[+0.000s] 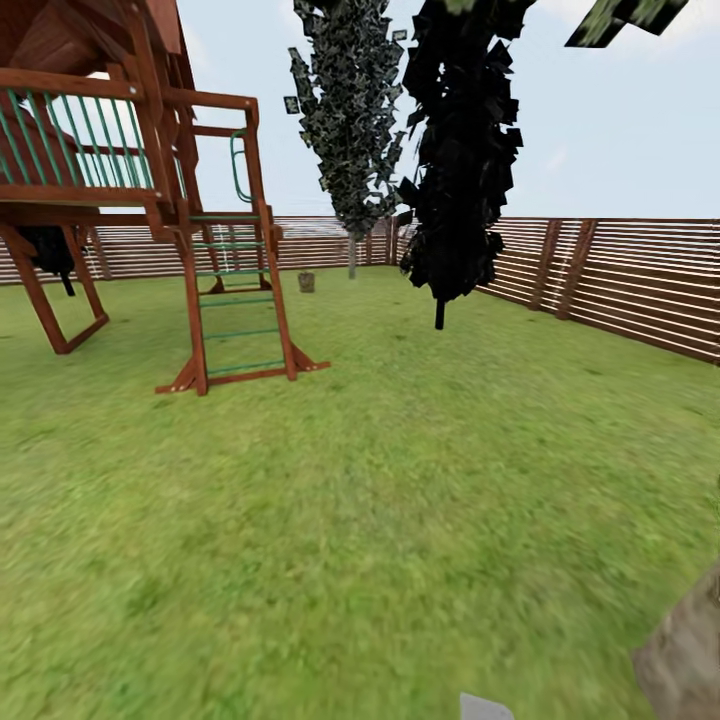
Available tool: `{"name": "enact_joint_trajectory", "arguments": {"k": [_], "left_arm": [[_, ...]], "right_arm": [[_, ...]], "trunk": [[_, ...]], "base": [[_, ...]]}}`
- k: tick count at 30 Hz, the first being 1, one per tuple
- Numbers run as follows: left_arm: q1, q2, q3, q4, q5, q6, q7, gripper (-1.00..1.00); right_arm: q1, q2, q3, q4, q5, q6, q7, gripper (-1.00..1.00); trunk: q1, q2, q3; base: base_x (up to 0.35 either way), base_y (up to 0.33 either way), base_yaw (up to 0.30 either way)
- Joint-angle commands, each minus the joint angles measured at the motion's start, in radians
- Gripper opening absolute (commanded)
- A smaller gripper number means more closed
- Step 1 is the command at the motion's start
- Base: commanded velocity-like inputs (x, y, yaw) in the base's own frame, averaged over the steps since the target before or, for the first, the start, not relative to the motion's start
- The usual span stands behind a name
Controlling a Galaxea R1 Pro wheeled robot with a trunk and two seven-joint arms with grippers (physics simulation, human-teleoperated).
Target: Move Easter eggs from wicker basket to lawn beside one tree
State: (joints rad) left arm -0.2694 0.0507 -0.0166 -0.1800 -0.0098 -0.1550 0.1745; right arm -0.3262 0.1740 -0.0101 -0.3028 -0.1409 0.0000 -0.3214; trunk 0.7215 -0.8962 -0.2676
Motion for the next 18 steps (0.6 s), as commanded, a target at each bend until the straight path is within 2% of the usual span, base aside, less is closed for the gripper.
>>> {"name": "enact_joint_trajectory", "arguments": {"k": [1, 18], "left_arm": [[-0.001, 0.000, -0.002, 0.001, -0.001, -0.003, 0.003, 1.00], [-0.001, 0.000, -0.003, 0.001, -0.001, -0.003, 0.003, 1.00]], "right_arm": [[-0.001, 0.000, -0.001, -0.001, -0.007, 0.000, -0.002, 1.00], [-0.001, 0.000, -0.001, -0.001, -0.007, 0.000, -0.002, 1.00]], "trunk": [[0.001, -0.001, -0.001], [0.001, -0.001, -0.001]], "base": [[0.331, 0.000, -0.119], [0.331, 0.000, -0.012]]}}
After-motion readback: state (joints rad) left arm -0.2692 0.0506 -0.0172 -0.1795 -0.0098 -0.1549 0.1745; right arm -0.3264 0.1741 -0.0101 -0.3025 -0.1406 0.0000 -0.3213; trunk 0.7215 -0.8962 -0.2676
